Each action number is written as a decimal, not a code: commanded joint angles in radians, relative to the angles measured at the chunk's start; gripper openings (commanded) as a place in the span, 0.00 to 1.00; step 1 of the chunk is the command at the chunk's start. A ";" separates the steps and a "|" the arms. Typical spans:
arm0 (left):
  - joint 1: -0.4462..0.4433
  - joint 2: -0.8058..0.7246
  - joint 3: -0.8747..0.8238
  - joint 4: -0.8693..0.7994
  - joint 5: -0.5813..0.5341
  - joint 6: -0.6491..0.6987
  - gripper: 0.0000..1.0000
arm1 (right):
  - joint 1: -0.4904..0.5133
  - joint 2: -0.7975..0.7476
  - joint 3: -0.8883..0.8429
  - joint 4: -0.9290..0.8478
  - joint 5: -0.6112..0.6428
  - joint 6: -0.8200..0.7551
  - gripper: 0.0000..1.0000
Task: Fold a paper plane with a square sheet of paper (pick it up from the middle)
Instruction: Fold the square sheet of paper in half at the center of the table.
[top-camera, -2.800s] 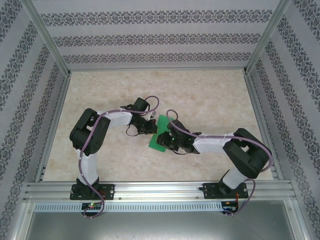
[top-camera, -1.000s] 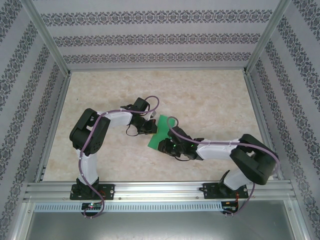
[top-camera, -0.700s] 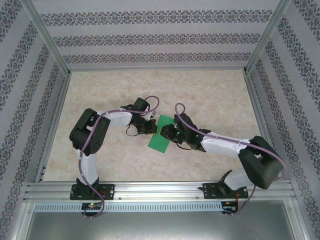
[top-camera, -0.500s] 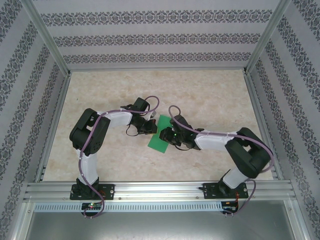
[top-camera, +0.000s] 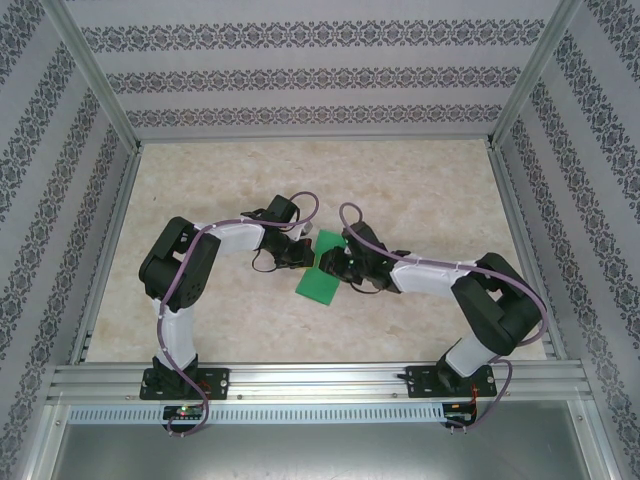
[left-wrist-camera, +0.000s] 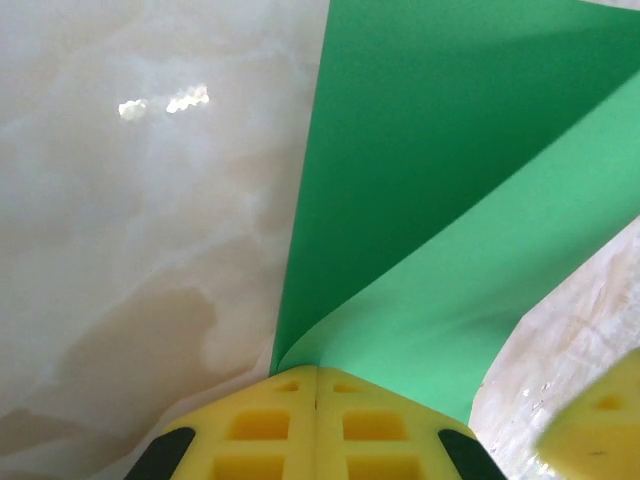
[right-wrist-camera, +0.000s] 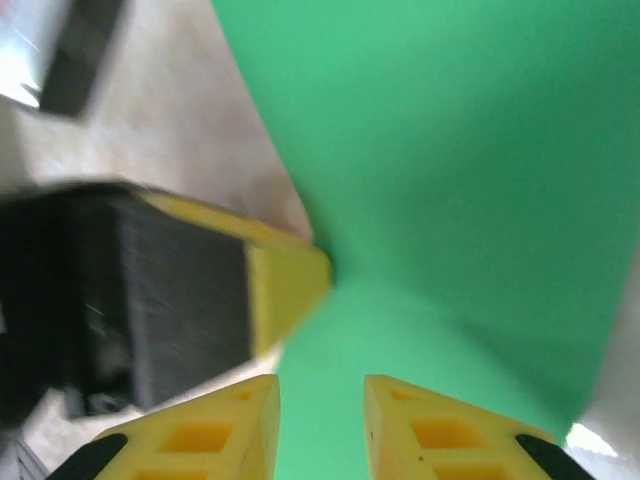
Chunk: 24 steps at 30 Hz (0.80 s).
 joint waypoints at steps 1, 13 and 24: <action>-0.009 0.005 -0.009 -0.085 -0.062 0.035 0.00 | -0.035 0.027 0.011 0.030 -0.022 -0.038 0.28; -0.009 0.008 0.002 -0.102 -0.065 0.045 0.00 | -0.052 0.098 0.019 -0.054 0.009 -0.028 0.25; -0.009 0.010 -0.003 -0.111 -0.073 0.054 0.00 | -0.084 0.063 0.093 -0.098 -0.003 -0.080 0.27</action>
